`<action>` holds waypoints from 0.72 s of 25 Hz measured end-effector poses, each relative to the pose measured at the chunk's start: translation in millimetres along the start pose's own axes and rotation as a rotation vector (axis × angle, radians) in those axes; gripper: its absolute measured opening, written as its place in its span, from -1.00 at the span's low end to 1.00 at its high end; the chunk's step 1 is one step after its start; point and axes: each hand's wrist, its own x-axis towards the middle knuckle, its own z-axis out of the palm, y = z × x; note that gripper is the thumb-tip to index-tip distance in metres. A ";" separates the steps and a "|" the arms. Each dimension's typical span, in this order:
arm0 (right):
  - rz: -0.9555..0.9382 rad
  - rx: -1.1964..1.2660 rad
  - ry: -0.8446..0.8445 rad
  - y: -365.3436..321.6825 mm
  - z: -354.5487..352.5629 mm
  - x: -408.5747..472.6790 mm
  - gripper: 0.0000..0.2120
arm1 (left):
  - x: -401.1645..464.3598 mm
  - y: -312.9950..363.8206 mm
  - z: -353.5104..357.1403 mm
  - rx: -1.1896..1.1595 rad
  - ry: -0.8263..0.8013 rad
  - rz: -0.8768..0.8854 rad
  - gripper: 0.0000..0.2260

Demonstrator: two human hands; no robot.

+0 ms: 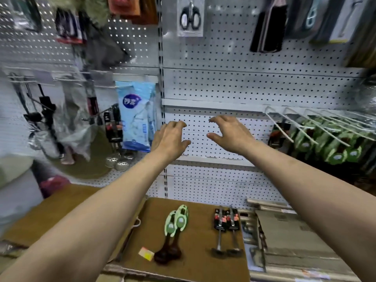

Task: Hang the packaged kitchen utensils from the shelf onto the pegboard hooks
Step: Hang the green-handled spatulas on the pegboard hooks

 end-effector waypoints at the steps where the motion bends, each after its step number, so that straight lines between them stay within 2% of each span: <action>1: 0.019 0.019 -0.015 -6.2 13.5 11.4 -0.46 | 7.8 -16.5 5.5 0.000 -0.016 0.003 -0.52; 5: 0.119 0.082 -0.129 -22.1 83.0 41.8 -0.48 | 29.5 -80.0 42.5 -0.002 -0.109 -0.001 -0.53; 10: 0.247 0.157 -0.352 -16.8 196.4 36.5 -0.46 | 18.1 -136.0 141.0 -0.102 -0.308 -0.100 -0.54; 14: 0.370 0.272 -0.542 2.0 304.8 2.2 -0.46 | -20.0 -166.1 239.3 -0.194 -0.473 -0.232 -0.56; 18: 0.579 0.374 -0.733 13.1 404.5 -36.1 -0.43 | -70.3 -191.8 326.3 -0.315 -0.616 -0.451 -0.54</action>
